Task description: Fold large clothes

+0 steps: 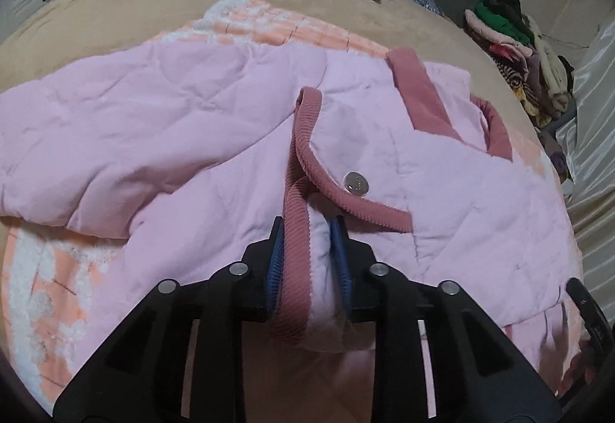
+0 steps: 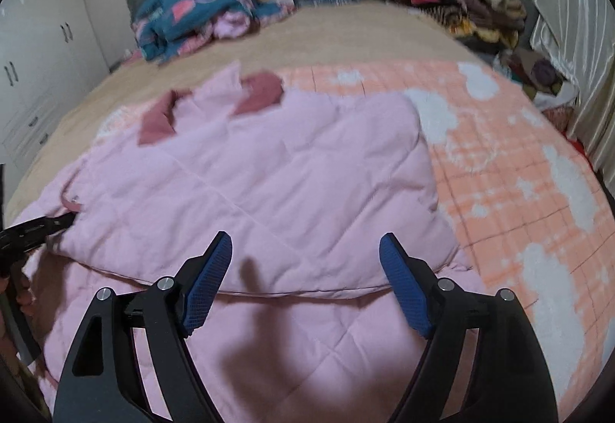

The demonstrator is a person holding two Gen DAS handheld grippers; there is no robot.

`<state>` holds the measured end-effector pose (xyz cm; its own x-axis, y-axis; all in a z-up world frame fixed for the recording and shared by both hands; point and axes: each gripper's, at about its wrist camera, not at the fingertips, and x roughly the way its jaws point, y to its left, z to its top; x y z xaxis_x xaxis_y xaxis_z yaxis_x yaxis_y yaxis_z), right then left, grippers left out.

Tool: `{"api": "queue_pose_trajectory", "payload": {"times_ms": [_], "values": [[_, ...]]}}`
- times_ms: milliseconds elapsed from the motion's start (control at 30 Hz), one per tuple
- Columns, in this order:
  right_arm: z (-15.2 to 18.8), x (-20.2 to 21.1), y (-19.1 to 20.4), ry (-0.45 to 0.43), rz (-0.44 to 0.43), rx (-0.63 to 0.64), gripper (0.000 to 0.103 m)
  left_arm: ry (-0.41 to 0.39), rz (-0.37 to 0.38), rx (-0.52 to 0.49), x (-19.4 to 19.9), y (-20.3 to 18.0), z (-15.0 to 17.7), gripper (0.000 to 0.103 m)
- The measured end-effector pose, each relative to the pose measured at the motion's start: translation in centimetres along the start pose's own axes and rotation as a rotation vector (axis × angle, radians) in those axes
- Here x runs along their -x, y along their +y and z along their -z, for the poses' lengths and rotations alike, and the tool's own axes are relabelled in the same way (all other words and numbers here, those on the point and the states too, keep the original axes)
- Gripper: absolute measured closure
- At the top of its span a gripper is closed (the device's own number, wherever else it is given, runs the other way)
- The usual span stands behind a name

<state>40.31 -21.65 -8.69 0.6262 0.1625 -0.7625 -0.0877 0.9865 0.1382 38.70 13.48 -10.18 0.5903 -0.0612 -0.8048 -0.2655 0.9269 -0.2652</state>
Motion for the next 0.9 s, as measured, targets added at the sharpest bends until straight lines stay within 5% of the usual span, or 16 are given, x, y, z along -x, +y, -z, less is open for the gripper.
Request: {"api": "queue_pose_trajectory", "payload": {"times_ms": [333,600,667,900], "values": [[0.4,-2.0,-1.2,0.042,0.061,-0.05,0.02,0.003,0.013,-0.013,0.7,-0.3,0.4,0.076],[0.4,2.5,0.4,-0.045,-0.023,-0.056,0.007,-0.016,0.03,0.01,3.5,0.4,0.3,0.037],[0.4,3.4,1.1,-0.059,-0.042,-0.054,0.005,-0.021,0.041,0.016,4.3,0.6,0.3,0.018],[1.0,5.5,4.5,-0.094,-0.092,-0.017,0.004,-0.051,0.024,-0.002,7.1,1.6,0.3,0.009]]}}
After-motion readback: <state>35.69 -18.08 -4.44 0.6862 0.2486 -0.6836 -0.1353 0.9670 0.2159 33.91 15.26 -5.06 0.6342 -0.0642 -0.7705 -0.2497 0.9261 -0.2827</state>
